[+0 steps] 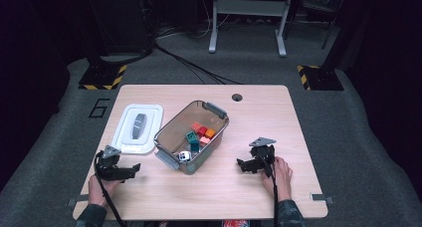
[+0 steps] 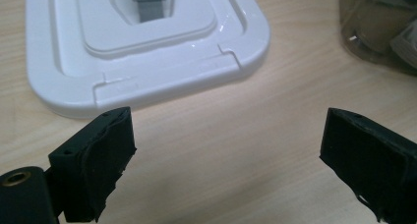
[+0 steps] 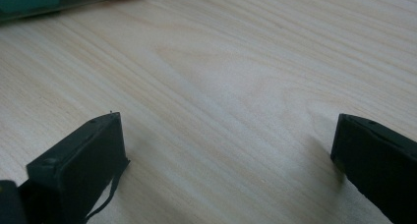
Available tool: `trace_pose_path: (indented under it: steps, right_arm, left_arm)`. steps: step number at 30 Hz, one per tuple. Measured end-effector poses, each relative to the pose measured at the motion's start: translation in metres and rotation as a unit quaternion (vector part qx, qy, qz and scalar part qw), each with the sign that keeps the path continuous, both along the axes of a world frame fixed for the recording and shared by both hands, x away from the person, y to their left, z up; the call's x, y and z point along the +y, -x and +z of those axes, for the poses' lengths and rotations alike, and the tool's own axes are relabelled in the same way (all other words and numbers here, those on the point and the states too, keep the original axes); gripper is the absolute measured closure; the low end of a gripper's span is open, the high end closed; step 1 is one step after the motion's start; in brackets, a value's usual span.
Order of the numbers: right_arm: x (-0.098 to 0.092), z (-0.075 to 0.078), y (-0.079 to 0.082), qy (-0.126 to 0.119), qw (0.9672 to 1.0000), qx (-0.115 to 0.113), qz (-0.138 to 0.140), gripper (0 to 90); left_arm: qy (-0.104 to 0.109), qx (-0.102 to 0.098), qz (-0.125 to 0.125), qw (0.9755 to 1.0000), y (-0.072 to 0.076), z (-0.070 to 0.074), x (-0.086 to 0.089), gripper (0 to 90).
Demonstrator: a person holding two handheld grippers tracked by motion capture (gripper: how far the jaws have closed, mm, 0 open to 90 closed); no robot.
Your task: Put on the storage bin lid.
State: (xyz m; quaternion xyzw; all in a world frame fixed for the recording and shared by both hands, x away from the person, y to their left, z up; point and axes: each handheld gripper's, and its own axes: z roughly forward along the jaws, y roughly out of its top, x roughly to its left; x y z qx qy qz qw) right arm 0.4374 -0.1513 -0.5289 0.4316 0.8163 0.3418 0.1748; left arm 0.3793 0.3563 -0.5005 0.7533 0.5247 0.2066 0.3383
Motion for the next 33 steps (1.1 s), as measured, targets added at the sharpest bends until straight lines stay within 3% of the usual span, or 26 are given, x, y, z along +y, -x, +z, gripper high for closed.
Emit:
trace_pose_path:
  steps: [6,10,19,21,28,33]
  right_arm:
    - [0.000,0.000,0.000,-0.001,1.0000,-0.001,0.000,0.0]
    - [0.000,0.000,-0.001,-0.001,1.0000,-0.002,0.002,0.0]
    - [-0.001,0.000,-0.002,0.001,1.0000,-0.002,0.005,0.0]
    - [-0.001,0.000,-0.002,0.000,1.0000,-0.002,0.005,0.0]
    - [-0.001,0.000,-0.003,0.000,1.0000,-0.001,0.005,0.0]
    - [-0.001,0.000,-0.003,0.000,1.0000,-0.001,0.005,0.0]
  left_arm:
    - [0.017,-0.010,0.025,0.9995,-0.019,0.010,0.015,7.4]
    - [0.005,-0.006,0.026,0.9996,-0.032,0.008,0.018,8.2]
    - [0.003,-0.013,0.031,0.9994,-0.065,0.012,0.017,10.1]
    - [0.011,-0.002,0.028,0.9995,-0.073,0.015,0.016,9.7]
    - [0.006,0.016,0.035,0.9992,-0.097,0.024,0.014,4.6]
    - [0.011,0.028,0.043,0.9986,-0.115,0.022,0.011,1.3]
